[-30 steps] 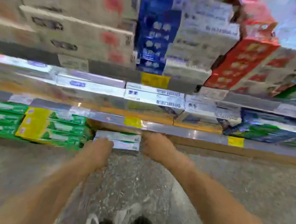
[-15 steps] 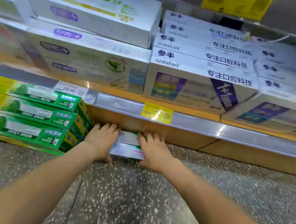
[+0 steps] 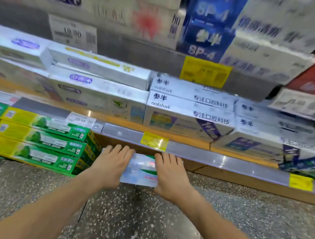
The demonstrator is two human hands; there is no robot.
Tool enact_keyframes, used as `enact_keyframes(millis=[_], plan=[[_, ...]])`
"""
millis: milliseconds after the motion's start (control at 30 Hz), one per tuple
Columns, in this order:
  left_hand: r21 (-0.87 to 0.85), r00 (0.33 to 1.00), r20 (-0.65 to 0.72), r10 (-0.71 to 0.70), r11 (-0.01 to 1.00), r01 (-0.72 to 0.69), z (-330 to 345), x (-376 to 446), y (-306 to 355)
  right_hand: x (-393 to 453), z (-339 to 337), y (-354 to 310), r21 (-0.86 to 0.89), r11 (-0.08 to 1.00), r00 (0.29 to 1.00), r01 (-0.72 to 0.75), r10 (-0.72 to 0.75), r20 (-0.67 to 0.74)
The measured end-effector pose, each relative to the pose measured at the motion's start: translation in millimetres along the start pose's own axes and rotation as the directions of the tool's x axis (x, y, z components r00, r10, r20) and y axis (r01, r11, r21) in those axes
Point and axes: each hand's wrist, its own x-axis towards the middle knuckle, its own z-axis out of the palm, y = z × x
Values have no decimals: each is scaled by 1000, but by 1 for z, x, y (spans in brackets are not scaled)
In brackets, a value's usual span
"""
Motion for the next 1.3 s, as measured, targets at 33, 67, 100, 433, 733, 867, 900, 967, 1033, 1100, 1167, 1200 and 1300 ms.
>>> enact_keyframes(millis=[33, 67, 100, 433, 733, 867, 900, 967, 1033, 1100, 1167, 1200, 1300], plan=[[-25, 1000, 0, 7, 1000, -7, -33, -13, 2, -12, -32, 4, 5, 1000, 1000, 9, -9, 3], [-46, 1000, 9, -6, 999, 6, -66, -29, 3, -24, -68, 6, 14, 1000, 1000, 18, -18, 25], [-66, 1000, -11, -16, 998, 15, -99, -45, 3, -38, -104, 8, 6, 1000, 999, 15, -16, 41], [-233, 975, -144, -171, 963, 134, -440, -273, -7, -175, -513, -23, 140, 988, 964, 60, -94, 249], [-70, 883, -308, -355, 934, 351, -696, -468, -37, -235, -771, -57, -170, 929, 904, 330, -363, -226], [-26, 749, -481, -455, 862, 507, -730, -541, -42, -262, -840, -95, -301, 854, 762, 424, -516, -391], [1, 722, -530, -445, 851, 525, -736, -560, -41, -270, -852, -106, -319, 843, 740, 432, -534, -408], [15, 648, -603, -465, 806, 592, -739, -599, -37, -287, -871, -132, -330, 816, 700, 474, -577, -422], [-52, 593, -599, -538, 765, 641, -734, -642, -35, -304, -884, -161, -345, 782, 618, 520, -623, -480], [-47, 541, -628, -559, 721, 691, -731, -690, -29, -324, -899, -194, -372, 730, 542, 573, -678, -496], [-64, 450, -645, -618, 631, 773, -724, -741, -26, -345, -913, -234, -363, 668, 488, 649, -732, -475], [-121, 371, -656, -657, 577, 808, -713, -766, -25, -354, -917, -254, -371, 644, 456, 669, -750, -479], [-529, -107, -637, -763, 332, 781, -683, -833, -5, -384, -922, -320, -271, 603, 418, 751, -750, -512]])
